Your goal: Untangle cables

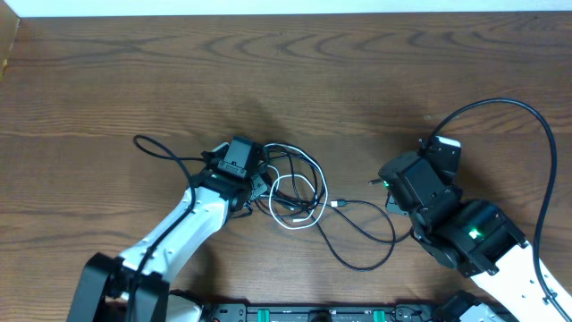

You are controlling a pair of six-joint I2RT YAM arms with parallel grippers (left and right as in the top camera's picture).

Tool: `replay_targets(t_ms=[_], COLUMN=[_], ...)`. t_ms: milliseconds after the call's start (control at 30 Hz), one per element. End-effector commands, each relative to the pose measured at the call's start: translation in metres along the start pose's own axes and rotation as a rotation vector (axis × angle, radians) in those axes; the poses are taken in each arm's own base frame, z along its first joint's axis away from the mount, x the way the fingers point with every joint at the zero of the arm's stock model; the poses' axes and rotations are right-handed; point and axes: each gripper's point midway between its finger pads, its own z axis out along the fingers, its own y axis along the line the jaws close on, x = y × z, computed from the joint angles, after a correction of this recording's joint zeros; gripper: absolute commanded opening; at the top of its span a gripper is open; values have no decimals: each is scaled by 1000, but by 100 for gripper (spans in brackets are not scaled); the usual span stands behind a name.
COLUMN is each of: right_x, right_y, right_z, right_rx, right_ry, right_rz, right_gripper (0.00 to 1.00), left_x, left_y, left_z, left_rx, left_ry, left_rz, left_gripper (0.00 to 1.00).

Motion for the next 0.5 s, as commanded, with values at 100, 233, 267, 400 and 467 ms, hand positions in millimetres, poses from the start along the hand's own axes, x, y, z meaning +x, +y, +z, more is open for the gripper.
replay_targets(t_ms=[100,233,267,400,467], right_x=[5,12,15,26,31], right_y=[7,19,23,41,48], right_z=[7,14,16,25,29], right_rx=[-4,-35,-45,-98,-113], right_ry=[41,88,104,177,208], right_rz=[5,2,0,-1,-4], right_gripper=[6,4,4,5,5], left_x=[-16,-26,-28,-36,-37], left_y=[-12,-20,-22,-27,-27], left_z=[-49,-88,-99,-139,-154], left_rx=[120,231,261,380,424], left_ry=[-98,-183,-206,-303,-335], left_rz=[23,12,14,17,11], left_gripper=[8,8,8,8,8])
